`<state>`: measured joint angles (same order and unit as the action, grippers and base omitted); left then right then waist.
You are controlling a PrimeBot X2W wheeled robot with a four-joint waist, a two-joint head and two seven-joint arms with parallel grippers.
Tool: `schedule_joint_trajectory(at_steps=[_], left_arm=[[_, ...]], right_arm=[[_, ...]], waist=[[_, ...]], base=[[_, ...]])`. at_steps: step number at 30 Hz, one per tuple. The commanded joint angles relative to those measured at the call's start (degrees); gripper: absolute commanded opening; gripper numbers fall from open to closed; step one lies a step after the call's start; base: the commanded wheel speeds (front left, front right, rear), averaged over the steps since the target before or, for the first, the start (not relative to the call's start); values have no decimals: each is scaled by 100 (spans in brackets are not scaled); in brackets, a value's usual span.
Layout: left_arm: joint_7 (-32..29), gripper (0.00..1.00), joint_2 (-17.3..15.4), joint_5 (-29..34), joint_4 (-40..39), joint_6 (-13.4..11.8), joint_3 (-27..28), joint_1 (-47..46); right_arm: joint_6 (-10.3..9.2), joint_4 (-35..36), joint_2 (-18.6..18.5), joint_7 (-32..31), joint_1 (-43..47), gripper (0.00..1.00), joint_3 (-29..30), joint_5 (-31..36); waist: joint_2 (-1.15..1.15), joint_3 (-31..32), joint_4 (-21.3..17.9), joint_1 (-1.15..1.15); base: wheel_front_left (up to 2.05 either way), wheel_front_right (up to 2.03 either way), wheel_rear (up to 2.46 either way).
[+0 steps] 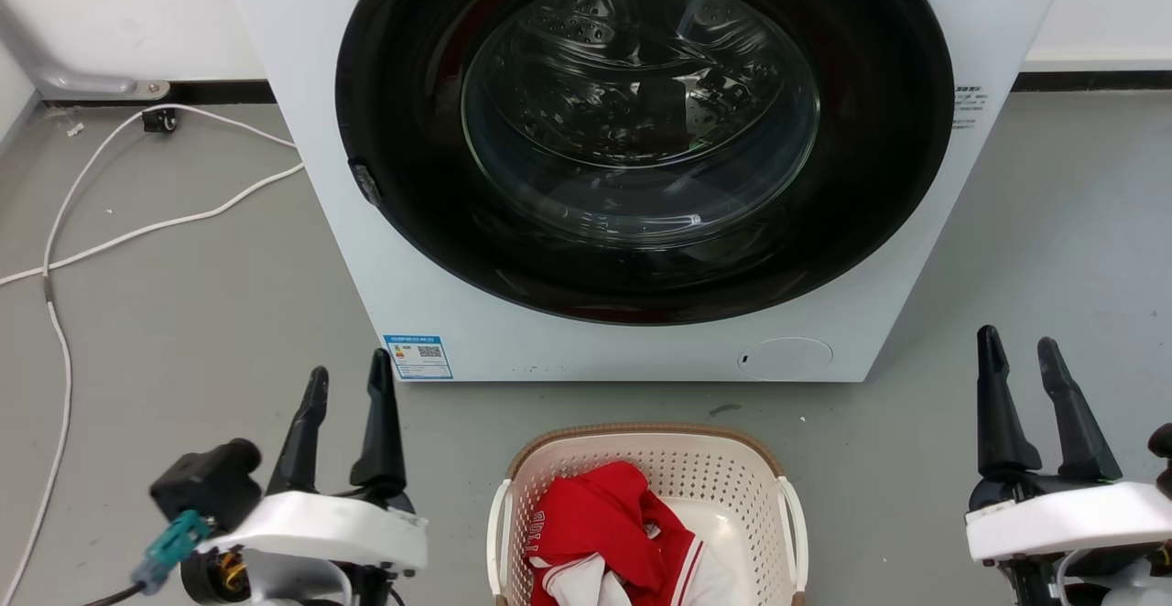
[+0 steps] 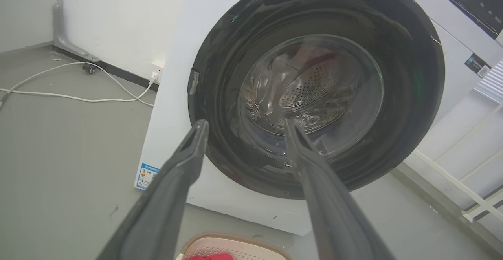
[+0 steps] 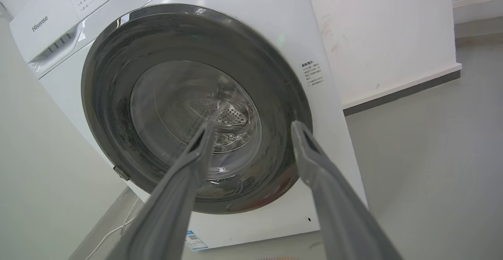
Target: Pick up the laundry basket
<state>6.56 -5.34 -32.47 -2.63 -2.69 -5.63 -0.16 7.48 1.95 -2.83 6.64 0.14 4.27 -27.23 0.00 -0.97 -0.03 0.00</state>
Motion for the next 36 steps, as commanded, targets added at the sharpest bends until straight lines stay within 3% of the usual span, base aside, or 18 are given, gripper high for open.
schedule_joint_trajectory(at_steps=[1,7,13,17,24,31,36], left_arm=[[61,100,-111,218,-106,-111,-169,0],[143,100,-339,515,-80,-473,-567,3],[237,100,-589,916,-14,-1012,-976,-66],[292,100,-749,1107,-64,-1189,-1295,-147],[388,100,-854,1270,-65,-1355,-1624,-147],[486,100,-1011,1737,-58,-1532,-1905,-215],[544,100,-962,1710,-75,-1568,-1937,-167]], right_arm=[[1,57,-14,63,-3,100,-5,231],[1,-11,-14,142,77,100,-22,568],[1,-65,-13,231,115,100,-13,988],[1,-73,-12,290,149,100,-13,1245],[1,-411,-11,386,155,100,-75,1462],[1,-276,-11,474,117,100,-158,1819],[0,-180,-11,541,157,100,-168,2057]], waist=[[0,4,-5,0],[0,14,-23,0],[0,24,-37,0],[0,16,-39,0],[0,6,-30,0],[0,-53,-37,0],[0,-87,-50,0]], base=[[0,0,0],[0,0,0],[0,0,0],[0,0,0],[0,0,0],[0,0,0],[0,0,0]])
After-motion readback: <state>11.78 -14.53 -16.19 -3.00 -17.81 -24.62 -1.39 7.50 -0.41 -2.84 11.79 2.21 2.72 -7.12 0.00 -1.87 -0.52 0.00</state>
